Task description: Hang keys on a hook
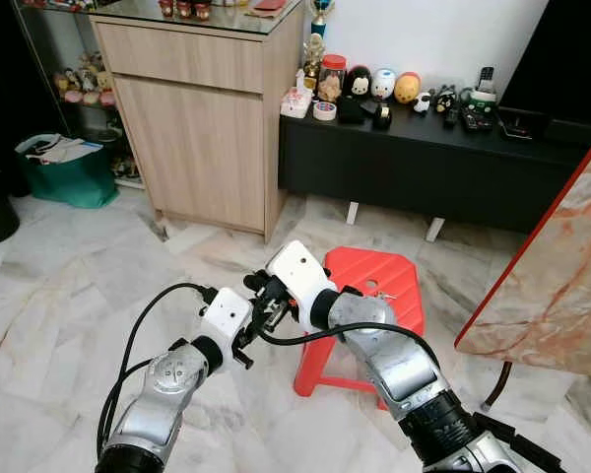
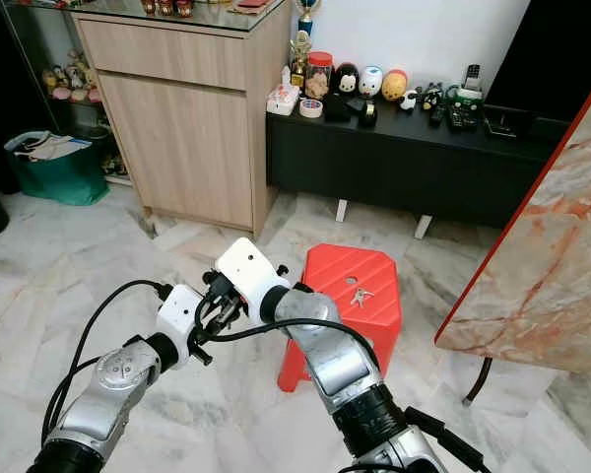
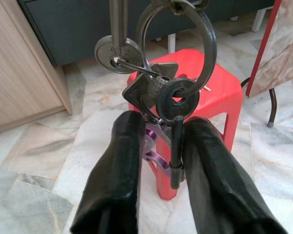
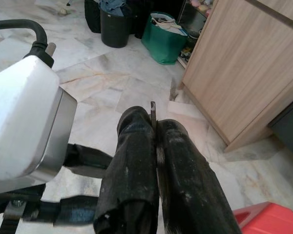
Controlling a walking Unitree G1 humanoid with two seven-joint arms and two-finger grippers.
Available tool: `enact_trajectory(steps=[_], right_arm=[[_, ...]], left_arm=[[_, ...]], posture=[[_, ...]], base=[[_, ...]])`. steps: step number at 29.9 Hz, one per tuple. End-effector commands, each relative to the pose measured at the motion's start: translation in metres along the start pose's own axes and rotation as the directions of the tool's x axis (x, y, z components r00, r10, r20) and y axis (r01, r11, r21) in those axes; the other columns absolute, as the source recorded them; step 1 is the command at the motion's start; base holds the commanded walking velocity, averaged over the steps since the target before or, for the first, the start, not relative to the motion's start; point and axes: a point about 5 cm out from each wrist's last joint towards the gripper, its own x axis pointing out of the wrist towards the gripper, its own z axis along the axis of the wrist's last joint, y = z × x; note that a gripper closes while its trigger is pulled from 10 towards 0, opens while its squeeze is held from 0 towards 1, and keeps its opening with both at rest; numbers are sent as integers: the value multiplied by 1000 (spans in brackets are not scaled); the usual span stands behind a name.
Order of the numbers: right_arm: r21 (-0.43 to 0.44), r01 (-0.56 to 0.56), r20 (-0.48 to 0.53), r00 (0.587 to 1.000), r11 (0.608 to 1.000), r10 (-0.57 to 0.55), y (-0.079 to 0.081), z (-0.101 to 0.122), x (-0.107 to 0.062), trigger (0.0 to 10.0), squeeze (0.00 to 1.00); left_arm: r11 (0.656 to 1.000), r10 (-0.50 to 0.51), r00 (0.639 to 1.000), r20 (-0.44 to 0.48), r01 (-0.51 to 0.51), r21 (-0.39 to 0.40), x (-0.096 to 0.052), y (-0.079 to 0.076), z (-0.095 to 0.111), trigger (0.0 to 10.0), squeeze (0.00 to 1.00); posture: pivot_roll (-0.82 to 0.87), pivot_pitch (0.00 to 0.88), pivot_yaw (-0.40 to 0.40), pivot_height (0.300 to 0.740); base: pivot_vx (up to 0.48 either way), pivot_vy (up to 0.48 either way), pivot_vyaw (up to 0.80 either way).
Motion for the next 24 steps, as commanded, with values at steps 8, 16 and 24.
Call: enact_trajectory(steps=[8,16,24], right_arm=[[-20,15,5,1000,1000,-15,-4,0,-3,10000,0],[-28,22,-1,1000,999,-22,-6,-1,-3,10000,0],[-67,35,-27,999,997,-37,-10,-6,-5,10000,0]], left_arm=[[1000,-19,1000,-22,19,-15,-9,4,-5,0,0],[1000,-25,999,-36,25,-13,-11,4,-7,0,0],[1000,-17,998,-53,17,7,-12,7,-8,0,0]], posture=[[93,0,-93,722],[95,0,-92,722],[94,0,-90,722]], base=[[0,0,0],[0,0,0],[0,0,0]])
